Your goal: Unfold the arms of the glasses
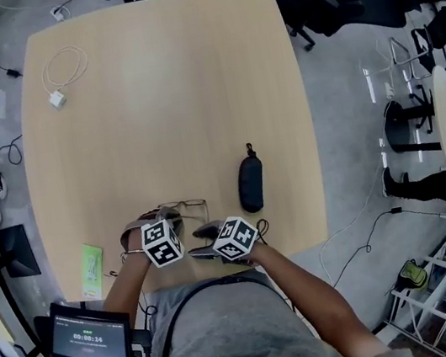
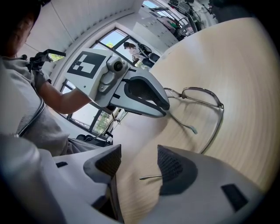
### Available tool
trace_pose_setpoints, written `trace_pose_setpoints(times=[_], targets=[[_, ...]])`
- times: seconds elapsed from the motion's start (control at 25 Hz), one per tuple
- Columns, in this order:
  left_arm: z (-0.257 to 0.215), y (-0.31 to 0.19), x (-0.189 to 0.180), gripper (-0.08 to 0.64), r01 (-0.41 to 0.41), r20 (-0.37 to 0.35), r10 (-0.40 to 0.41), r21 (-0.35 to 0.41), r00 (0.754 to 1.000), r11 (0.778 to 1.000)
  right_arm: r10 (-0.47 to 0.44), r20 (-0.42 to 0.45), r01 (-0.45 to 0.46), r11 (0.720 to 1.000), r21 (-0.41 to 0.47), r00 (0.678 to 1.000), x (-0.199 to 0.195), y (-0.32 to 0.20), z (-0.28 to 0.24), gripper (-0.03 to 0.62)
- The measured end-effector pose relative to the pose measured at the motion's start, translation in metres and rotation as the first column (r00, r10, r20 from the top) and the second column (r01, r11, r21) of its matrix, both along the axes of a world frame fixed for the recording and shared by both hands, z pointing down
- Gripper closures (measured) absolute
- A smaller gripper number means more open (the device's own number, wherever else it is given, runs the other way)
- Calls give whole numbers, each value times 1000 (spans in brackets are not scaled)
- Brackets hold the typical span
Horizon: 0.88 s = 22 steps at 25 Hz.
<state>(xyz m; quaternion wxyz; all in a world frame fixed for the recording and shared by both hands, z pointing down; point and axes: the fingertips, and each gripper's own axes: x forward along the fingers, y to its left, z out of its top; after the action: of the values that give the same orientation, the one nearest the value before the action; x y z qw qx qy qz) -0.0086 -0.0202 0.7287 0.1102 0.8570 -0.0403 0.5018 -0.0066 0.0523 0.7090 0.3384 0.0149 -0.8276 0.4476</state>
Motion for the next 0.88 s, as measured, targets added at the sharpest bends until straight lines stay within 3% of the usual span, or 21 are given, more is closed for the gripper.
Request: trace_pose_setpoints(times=[0.44,0.52,0.64,0.72,0.88], targets=[[-6,7,0,517,-39,-83,37,-18,996,999,1,64,8,991,-132,998,1,4,-7,351],[-10,13,-4,518,-42,-109,39,-25,993,999,17,72,-4,986,-166,997,-2,6,-9,376],[-12,17,-5,522,-57,-133,51,-39,990,998,69,72,-50,970,-238,995,2,0,-6,482],[-13,19,-3,522,-72,-133,66,-45,989,996,110,73,-85,956,-280,991,6,-7,-5,519],[-11,16,2,522,-116,-101,114,-18,988,993,90,16,-83,968,-238,996,17,-16,1,539]])
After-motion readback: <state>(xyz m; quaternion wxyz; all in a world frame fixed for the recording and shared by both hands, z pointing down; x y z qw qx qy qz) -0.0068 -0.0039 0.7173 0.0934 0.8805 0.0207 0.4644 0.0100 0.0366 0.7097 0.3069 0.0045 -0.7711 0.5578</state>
